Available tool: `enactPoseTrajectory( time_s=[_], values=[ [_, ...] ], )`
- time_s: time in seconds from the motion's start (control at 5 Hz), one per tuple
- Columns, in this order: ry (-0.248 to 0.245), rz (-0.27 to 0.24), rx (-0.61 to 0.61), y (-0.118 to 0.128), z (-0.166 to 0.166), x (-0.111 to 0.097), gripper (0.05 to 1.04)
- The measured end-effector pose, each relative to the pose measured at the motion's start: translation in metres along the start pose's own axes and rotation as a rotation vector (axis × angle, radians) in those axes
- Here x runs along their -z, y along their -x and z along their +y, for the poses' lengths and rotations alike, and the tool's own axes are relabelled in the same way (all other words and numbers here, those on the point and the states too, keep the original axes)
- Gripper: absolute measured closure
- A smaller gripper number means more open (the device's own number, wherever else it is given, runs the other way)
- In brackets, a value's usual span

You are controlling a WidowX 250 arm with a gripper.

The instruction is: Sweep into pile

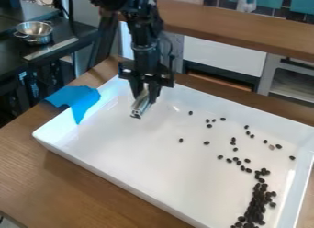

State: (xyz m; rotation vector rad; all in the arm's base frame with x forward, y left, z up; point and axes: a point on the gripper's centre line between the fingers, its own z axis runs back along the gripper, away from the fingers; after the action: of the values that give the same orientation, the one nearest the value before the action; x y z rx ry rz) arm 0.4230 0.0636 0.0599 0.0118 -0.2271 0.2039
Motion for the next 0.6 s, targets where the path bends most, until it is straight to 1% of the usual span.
enactPoseTrajectory(
  time_s=[0.2,0.4,0.6],
  values=[
    [-0.021,0.009,0.015,0.005,-0.005,0.014,0.714],
    [-0.049,0.027,0.036,0.032,-0.03,0.03,0.714],
    [-0.058,0.018,0.051,0.035,-0.037,0.03,0.714]
  ],
)
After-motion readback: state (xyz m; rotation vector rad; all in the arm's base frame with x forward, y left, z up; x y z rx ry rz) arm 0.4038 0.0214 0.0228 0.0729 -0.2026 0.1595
